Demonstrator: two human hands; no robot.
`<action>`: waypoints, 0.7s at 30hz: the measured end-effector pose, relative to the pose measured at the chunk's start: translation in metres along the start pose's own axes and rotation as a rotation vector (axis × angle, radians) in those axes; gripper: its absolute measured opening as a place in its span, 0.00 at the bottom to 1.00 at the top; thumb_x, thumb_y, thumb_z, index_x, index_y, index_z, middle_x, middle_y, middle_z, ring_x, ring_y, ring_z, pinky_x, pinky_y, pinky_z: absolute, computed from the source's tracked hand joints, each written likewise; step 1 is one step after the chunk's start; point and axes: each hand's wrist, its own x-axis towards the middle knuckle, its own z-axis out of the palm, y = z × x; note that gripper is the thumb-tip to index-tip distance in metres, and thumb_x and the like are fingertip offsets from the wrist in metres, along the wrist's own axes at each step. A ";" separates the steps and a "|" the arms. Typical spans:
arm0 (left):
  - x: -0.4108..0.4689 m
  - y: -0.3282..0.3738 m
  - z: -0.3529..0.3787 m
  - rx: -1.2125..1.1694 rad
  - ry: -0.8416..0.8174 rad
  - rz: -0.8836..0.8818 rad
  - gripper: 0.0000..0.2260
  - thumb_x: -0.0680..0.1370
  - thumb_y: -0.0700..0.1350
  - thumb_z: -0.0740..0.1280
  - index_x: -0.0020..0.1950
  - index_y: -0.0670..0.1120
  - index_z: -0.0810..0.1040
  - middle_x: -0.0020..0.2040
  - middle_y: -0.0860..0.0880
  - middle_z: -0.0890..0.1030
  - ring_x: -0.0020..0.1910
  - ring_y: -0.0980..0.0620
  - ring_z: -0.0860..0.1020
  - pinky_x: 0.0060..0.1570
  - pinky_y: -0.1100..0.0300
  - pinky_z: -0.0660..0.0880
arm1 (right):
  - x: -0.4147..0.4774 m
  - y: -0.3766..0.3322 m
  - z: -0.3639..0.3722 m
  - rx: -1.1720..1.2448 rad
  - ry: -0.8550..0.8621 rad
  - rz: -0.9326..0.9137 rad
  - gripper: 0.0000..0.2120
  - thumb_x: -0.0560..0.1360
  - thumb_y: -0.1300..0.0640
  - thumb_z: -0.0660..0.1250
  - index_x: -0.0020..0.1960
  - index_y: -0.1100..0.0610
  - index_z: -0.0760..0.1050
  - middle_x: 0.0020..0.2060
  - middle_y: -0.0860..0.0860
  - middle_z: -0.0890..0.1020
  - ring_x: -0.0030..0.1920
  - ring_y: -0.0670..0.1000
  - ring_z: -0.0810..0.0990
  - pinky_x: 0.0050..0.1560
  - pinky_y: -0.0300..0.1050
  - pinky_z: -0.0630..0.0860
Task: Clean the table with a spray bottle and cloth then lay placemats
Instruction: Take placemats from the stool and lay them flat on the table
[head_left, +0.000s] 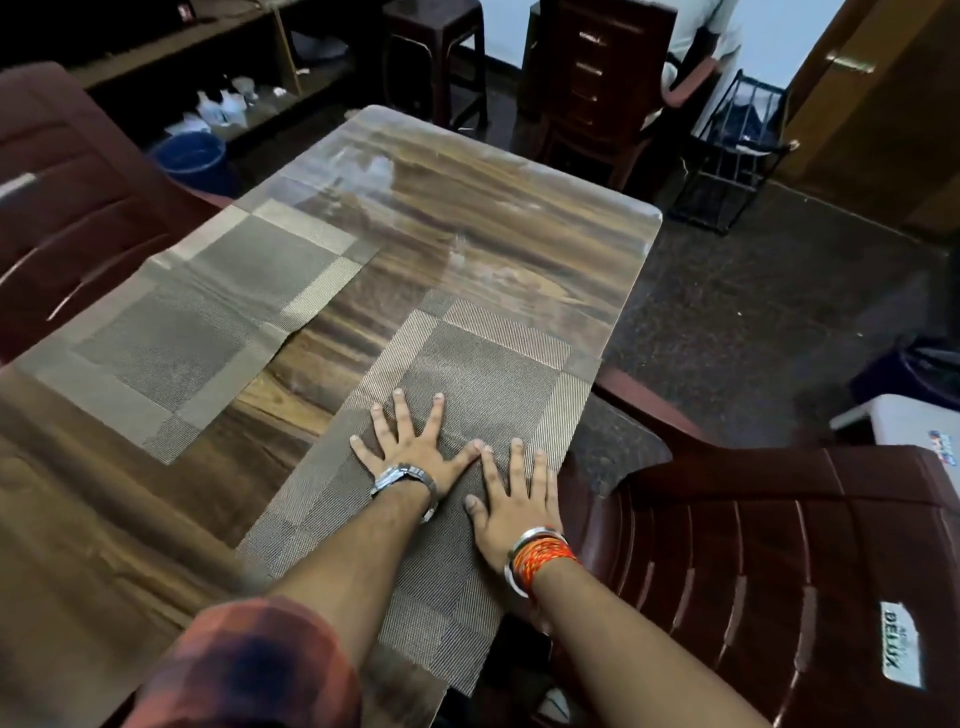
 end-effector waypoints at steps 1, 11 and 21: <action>0.004 0.002 -0.001 0.002 -0.002 0.003 0.43 0.65 0.82 0.45 0.76 0.70 0.36 0.79 0.51 0.30 0.77 0.40 0.31 0.69 0.28 0.35 | 0.003 0.001 -0.002 0.006 0.003 0.000 0.34 0.71 0.34 0.35 0.76 0.42 0.35 0.76 0.52 0.34 0.74 0.59 0.31 0.71 0.56 0.30; 0.033 0.020 -0.011 0.023 0.004 0.004 0.43 0.64 0.83 0.44 0.75 0.70 0.36 0.79 0.51 0.29 0.77 0.40 0.31 0.67 0.26 0.36 | 0.034 0.010 -0.012 0.018 0.050 -0.007 0.33 0.72 0.34 0.38 0.76 0.41 0.37 0.76 0.52 0.36 0.74 0.59 0.32 0.70 0.54 0.28; 0.042 0.024 -0.014 0.032 -0.002 0.003 0.43 0.63 0.83 0.43 0.75 0.70 0.35 0.78 0.51 0.29 0.77 0.40 0.31 0.66 0.24 0.36 | 0.042 0.012 -0.015 0.043 0.070 -0.012 0.31 0.78 0.37 0.47 0.76 0.41 0.40 0.76 0.51 0.36 0.74 0.59 0.32 0.71 0.56 0.30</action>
